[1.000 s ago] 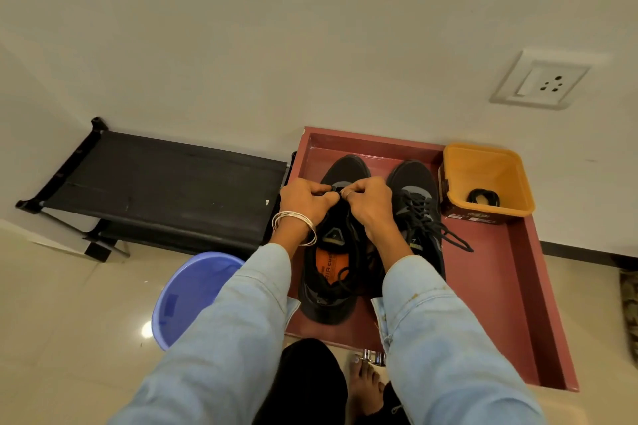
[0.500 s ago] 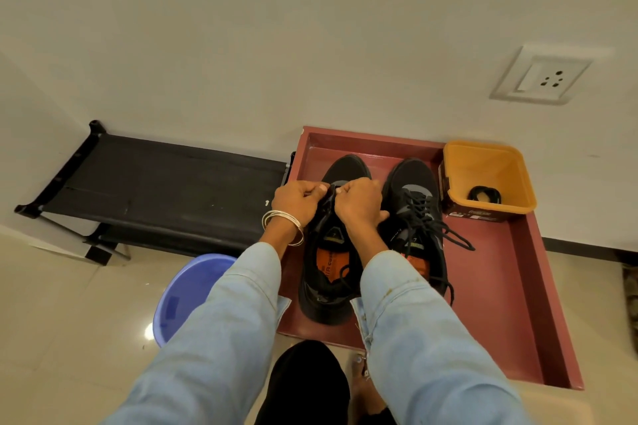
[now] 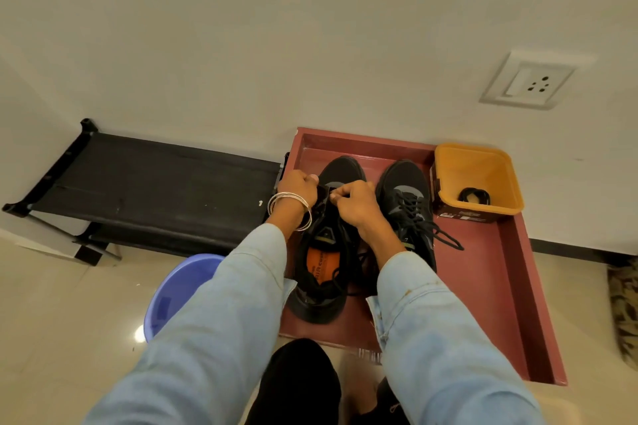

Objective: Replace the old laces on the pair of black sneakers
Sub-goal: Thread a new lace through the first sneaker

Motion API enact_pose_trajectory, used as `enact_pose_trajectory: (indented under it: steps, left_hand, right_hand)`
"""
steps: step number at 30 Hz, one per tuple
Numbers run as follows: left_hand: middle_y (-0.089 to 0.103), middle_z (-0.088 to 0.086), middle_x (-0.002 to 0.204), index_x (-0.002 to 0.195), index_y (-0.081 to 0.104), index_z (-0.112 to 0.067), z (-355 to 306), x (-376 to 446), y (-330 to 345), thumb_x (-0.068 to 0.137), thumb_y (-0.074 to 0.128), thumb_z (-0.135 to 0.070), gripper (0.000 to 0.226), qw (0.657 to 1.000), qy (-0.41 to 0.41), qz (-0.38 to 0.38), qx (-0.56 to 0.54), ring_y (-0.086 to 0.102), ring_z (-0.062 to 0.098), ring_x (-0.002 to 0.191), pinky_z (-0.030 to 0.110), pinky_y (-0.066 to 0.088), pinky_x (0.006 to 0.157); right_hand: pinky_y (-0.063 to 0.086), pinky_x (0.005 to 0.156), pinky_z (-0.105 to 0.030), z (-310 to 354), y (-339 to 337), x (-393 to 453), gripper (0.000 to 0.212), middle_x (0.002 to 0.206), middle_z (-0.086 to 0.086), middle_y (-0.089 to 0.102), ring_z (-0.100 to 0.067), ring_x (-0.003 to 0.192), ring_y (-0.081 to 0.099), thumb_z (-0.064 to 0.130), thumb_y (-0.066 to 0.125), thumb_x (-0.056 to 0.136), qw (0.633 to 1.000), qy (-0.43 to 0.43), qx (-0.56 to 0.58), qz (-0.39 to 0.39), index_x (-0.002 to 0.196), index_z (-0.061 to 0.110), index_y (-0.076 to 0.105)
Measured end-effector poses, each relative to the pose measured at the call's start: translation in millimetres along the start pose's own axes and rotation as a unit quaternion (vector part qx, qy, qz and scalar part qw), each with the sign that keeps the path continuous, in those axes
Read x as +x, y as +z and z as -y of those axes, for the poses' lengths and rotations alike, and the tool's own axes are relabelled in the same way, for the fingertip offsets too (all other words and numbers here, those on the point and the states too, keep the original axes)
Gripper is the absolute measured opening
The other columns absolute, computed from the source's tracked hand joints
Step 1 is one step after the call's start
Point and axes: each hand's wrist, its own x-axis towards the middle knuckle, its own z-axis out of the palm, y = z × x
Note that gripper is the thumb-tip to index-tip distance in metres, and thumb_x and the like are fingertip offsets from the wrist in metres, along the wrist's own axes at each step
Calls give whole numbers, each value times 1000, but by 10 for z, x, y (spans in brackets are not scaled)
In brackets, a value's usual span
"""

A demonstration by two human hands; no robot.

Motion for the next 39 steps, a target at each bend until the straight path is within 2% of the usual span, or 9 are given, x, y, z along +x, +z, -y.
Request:
enact_pose_trajectory:
  steps: [4,9,12,15,18,24,28,35,39]
  left_hand:
    - [65,12,78,83,60,-5,-133,2,-289,96,45,-14,22,949,-96,-8,-302,62,17,56,33,52,67]
    - [61,7,67,78,50,-14,-598,-162,-906,102,37,-14,28,760,-57,28,-647,59,21,56,39,57,61]
    - [53,1,59,74,49,-17,-848,-253,-1175,101,41,-18,28,711,16,32,-702,41,12,42,26,47,49]
    - [50,-3,58,79,51,-18,-882,-323,-1192,98,47,-20,19,802,87,-10,-591,33,8,39,20,31,41]
    - [58,-1,68,85,62,-26,-639,-378,-1013,88,59,-20,8,950,217,-134,-179,48,10,53,26,43,53]
    - [50,-3,106,110,66,-41,-321,-424,-528,82,66,-37,28,930,283,-51,227,43,19,103,34,40,91]
    - [51,-4,107,96,74,-30,-285,-450,-253,84,66,-34,15,946,267,-83,163,40,22,103,33,37,86]
    - [71,4,92,90,75,-29,141,-195,-393,79,70,-44,20,989,41,-138,22,60,32,99,48,51,86]
    - [71,-1,88,99,74,-22,246,-228,-429,78,72,-23,21,990,84,-114,-12,62,28,97,46,50,92]
  right_hand:
    - [45,92,-56,-61,13,76,35,122,-12,49,-35,104,55,22,62,90,1000,-4,-24,13,55,20,63]
    - [44,95,-54,-24,-37,14,30,129,-15,43,-37,107,52,22,60,92,998,-13,-52,26,63,14,66]
    - [43,98,-53,-2,-41,10,35,130,-16,46,-38,108,53,24,60,93,998,-5,-59,37,60,13,64]
    - [49,92,-50,66,-140,-49,40,110,-20,60,-36,100,58,23,63,91,998,3,-34,55,53,11,57]
    - [47,66,-37,297,-435,-309,25,76,-17,59,-19,62,50,16,64,91,991,42,91,90,79,-5,69]
    - [36,31,-11,708,-899,-731,25,81,-8,61,-16,63,56,22,60,95,981,44,143,122,99,-1,67]
    - [41,41,-14,782,-1020,-846,25,69,-4,61,-12,52,52,22,62,93,983,26,129,131,96,-2,70]
    - [35,46,-25,399,-1462,-841,24,55,-3,51,-13,45,37,19,65,91,993,37,110,21,79,-1,70]
    - [33,42,-23,325,-1461,-901,31,51,0,48,-9,43,40,24,64,92,993,-28,103,-46,76,-2,70]
